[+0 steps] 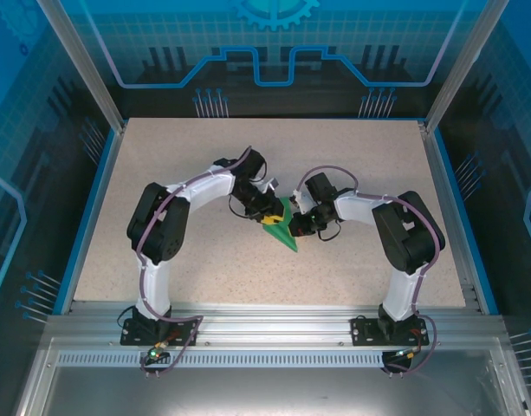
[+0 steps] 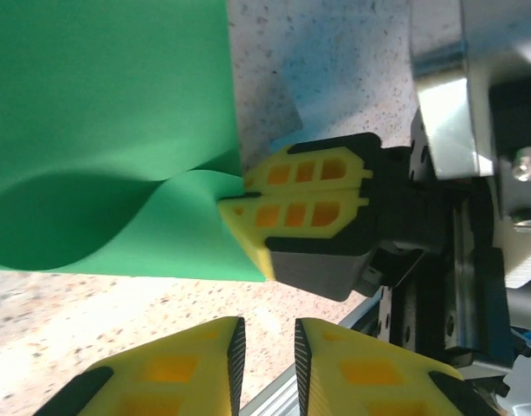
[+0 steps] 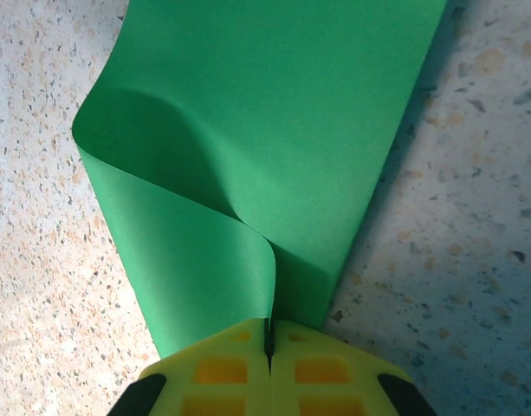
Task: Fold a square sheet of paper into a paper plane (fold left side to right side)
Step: Third fold the triangle at the center of the table.
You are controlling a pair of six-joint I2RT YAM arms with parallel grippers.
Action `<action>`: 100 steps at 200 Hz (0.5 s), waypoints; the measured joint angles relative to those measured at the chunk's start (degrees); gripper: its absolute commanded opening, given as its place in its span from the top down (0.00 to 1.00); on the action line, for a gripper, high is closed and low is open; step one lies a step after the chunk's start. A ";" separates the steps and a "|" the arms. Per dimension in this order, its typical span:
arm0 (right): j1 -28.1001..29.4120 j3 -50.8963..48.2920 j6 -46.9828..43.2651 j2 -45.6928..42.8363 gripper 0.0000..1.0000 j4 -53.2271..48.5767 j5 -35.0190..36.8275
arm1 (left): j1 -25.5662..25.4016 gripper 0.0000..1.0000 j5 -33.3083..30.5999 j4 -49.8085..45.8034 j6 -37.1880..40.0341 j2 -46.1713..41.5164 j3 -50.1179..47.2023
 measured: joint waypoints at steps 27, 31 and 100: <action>0.00 0.00 0.00 0.00 0.98 0.00 0.00 | -1.05 0.74 0.55 2.10 -1.44 0.50 0.00; 0.00 0.00 0.00 0.00 0.98 0.00 0.00 | -1.09 0.74 0.61 2.23 -1.64 0.63 0.00; 0.00 0.00 0.00 0.02 0.98 0.00 0.00 | -1.36 0.74 -0.81 3.02 -2.95 4.04 -0.57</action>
